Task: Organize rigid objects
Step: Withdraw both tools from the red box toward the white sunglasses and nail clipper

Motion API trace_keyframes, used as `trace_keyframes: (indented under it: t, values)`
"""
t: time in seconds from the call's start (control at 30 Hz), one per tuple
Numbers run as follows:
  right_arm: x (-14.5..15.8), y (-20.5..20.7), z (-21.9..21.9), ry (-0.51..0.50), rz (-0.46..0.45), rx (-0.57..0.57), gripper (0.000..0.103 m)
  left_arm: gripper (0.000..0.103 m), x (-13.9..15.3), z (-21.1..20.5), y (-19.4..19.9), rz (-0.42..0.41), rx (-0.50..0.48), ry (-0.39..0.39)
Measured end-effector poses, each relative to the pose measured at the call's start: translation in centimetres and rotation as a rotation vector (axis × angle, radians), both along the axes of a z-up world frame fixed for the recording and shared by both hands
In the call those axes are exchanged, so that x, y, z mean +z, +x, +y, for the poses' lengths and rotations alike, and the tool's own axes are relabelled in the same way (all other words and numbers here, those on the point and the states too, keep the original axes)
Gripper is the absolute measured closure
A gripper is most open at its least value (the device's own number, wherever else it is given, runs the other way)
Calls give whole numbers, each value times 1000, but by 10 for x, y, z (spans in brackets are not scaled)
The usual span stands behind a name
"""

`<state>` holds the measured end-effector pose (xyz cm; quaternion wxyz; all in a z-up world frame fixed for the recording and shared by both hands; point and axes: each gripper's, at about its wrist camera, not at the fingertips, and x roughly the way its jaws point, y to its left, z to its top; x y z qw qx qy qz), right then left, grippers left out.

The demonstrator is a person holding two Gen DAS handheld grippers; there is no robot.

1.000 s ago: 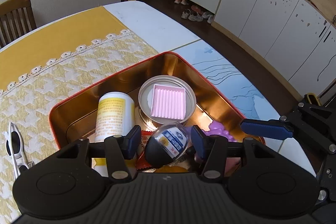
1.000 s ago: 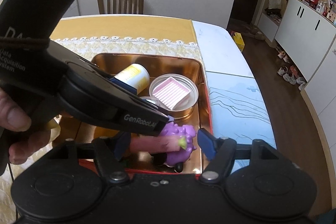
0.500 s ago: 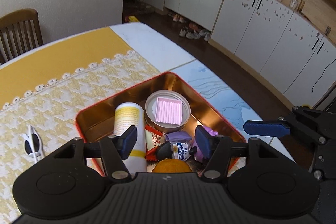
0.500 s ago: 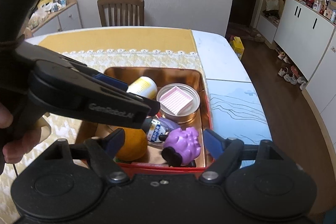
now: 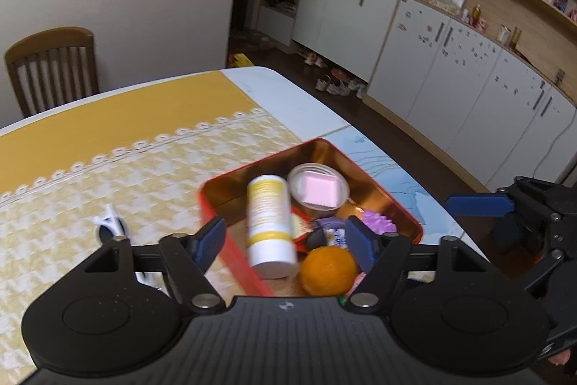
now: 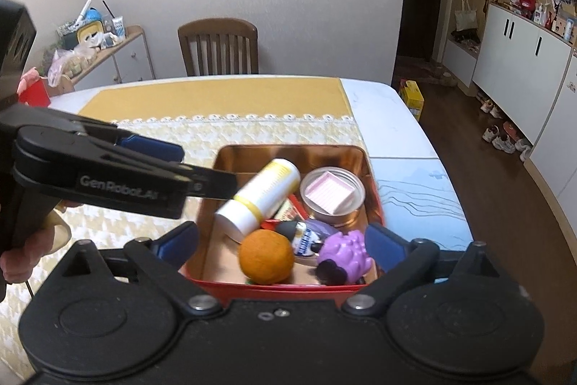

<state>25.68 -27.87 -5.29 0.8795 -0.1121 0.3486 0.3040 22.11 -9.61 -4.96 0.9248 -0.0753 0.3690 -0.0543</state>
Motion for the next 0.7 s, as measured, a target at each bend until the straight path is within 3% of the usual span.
trace_keyframes:
  t: [0.37,0.7]
  values:
    - [6,-31,45,41,-27,54,0,21,-1,68,-31,-9,128,21]
    - [-12,-55,108,12,-25,150,0,21,-20,117,-17,58,185,13]
